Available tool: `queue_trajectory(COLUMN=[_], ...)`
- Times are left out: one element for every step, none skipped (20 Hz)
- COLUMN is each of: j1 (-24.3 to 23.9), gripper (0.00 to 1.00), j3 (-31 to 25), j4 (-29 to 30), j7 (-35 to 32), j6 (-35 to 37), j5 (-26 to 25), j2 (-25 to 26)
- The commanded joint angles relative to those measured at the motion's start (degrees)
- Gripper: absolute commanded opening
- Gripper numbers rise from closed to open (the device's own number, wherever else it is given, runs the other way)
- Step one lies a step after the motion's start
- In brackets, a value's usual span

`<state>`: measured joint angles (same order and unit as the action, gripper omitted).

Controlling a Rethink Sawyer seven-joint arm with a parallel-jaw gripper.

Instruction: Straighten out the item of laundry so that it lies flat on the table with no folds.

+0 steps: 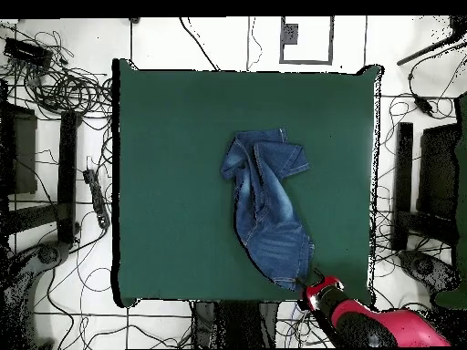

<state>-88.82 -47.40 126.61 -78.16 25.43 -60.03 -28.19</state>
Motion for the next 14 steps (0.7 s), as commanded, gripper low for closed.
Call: queue_trajectory(j1=[9.13, 10.58, 12.26, 14.03, 15.77, 17.56, 18.84, 20.08, 21.57, 22.96, 24.0, 24.92, 25.94, 26.72], gripper=[1.0, 1.0, 1.0, 1.0, 1.0, 1.0, 1.0, 1.0, 1.0, 1.0, 1.0, 1.0, 1.0, 1.0], j3=[-1.43, -1.17, -0.74, -0.06, 0.54, 1.27, 1.75, 2.56, 3.38, 4.18, 4.82, 5.24, 5.85, 6.41], j4=[-3.74, -3.7, -3.49, -3.64, -3.58, -3.6, -3.89, -4.37, -4.73, -5.11, -5.66, -6.03, -6.62, -6.97], j7=[-0.95, -2.79, -4.98, -6.99, -8.93, -10.79, -11.65, -12.33, -13.23, -14.04, -14.26, -14.33, -14.31, -14.25], j6=[-0.86, -1.22, -1.75, -2.01, -2.59, -2.89, -2.91, -2.92, -2.98, -2.94, -2.73, -2.65, -2.39, -2.35], j5=[-0.93, -0.56, -0.19, 0.15, 0.45, 0.9, 1.6, 2.04, 2.58, 3.27, 3.99, 4.76, 5.75, 6.41], j2=[-5.58, -6.64, -8.06, -9.3, -10.57, -11.74, -12.61, -13.12, -13.8, -14.35, -14.54, -14.82, -14.91, -15.12])
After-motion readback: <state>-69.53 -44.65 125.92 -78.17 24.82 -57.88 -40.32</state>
